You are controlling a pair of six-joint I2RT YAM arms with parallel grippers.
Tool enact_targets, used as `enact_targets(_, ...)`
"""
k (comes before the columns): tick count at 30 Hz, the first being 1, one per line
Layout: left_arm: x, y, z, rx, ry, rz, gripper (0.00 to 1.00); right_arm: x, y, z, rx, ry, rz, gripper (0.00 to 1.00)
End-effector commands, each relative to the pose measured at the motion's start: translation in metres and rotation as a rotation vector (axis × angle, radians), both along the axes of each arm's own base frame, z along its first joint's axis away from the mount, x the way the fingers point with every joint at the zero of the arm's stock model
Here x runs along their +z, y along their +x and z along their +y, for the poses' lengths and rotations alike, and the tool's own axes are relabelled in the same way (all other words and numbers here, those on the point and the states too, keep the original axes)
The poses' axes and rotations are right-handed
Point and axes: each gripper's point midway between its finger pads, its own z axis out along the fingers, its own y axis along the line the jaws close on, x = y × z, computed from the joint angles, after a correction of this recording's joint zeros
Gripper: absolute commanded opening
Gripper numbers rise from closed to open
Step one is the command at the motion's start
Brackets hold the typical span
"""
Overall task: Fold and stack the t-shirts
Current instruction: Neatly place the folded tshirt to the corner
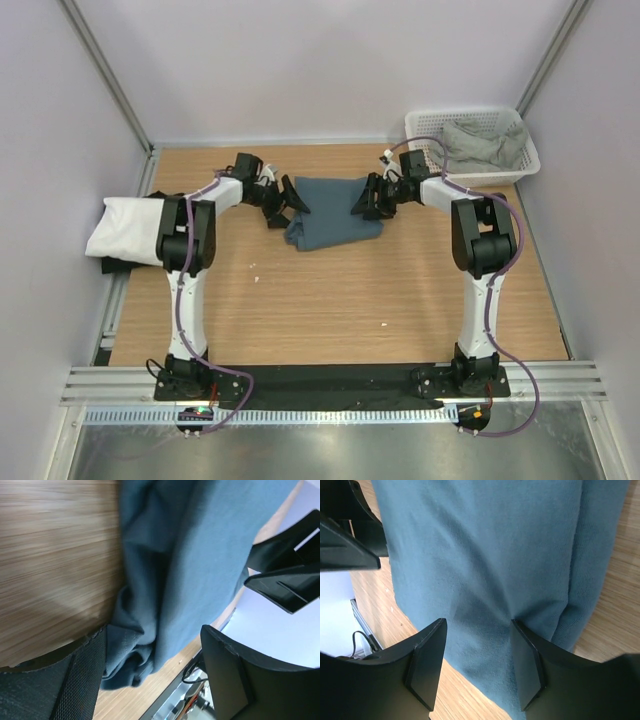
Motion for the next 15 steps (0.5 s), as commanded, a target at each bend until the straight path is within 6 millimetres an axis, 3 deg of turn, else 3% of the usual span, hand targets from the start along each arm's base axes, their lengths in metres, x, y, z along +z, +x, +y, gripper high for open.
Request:
enact_targets(1, -0.035, -0.005, -0.013, -0.022, 0.052, 0.031, 0.75, -0.003, 0.001, -0.001, 0.001, -0.01, -0.013, 0.59)
enact_targets(8, -0.041, 0.0, -0.045, -0.06, 0.021, 0.016, 0.74, -0.009, -0.003, -0.003, 0.0, -0.017, 0.003, 0.6)
enact_targets(11, -0.049, 0.001, -0.057, -0.074, 0.006, 0.012, 0.69, -0.01, -0.003, -0.004, -0.004, -0.018, 0.004, 0.6)
enact_targets(14, -0.048, 0.005, -0.065, -0.085, -0.012, -0.008, 0.48, -0.011, -0.003, -0.003, -0.003, -0.022, 0.007, 0.6)
enact_targets(15, -0.048, 0.006, -0.064, -0.082, -0.013, -0.011, 0.29, -0.009, -0.003, -0.002, -0.002, -0.02, 0.002, 0.6)
